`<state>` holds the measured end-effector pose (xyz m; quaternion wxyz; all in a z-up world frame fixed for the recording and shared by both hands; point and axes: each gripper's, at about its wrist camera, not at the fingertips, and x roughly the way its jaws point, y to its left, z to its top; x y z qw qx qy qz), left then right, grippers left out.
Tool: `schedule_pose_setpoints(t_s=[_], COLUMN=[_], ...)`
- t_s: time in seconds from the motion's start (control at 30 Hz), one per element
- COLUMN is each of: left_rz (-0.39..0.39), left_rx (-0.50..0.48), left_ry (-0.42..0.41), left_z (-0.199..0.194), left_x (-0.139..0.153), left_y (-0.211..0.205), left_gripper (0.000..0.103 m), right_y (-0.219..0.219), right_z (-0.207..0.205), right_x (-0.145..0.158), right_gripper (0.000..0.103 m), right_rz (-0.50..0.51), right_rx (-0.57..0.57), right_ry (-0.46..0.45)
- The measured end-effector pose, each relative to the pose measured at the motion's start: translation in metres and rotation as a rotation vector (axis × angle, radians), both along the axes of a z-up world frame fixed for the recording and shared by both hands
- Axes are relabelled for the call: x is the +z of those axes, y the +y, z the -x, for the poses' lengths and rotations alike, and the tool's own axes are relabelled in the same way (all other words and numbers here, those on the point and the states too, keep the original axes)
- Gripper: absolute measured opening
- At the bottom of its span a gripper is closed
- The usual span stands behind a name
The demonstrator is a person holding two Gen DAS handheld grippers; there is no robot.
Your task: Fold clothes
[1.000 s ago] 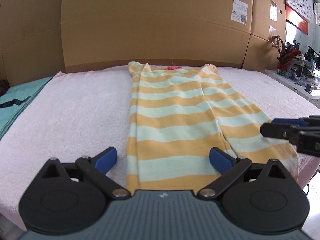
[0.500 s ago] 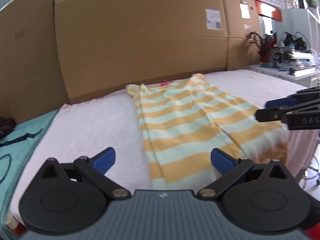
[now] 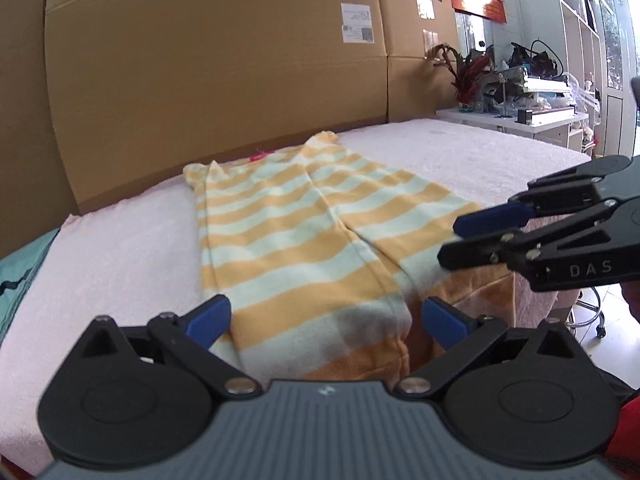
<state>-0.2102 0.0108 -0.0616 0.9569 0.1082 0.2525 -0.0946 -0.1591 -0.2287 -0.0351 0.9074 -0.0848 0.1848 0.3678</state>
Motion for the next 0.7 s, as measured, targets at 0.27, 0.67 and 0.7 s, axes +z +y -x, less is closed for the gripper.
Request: schedule_pose_setpoints(t_s=[0.27,0.67,0.7], left_rz=[-0.043,0.013,0.018], left_rx=[-0.048,-0.085,-0.077], left_ry=[-0.019,-0.014,-0.016], left_z=[0.020,0.011,0.008], left_x=[-0.001,0.001,-0.001], left_y=[-0.006,-0.003,-0.003], left_gripper=[0.102,0.102,0.102], right_y=[-0.014,-0.017,-0.018], right_z=[0.009,0.010,0.010], right_x=[-0.002,-0.004,-0.009], right_gripper=[0.041,0.039,0.038], right_rz=[-0.057,-0.137,-0.148], right_rx=[0.033,-0.027,-0.018], right_ry=[0.064,0.109,0.109])
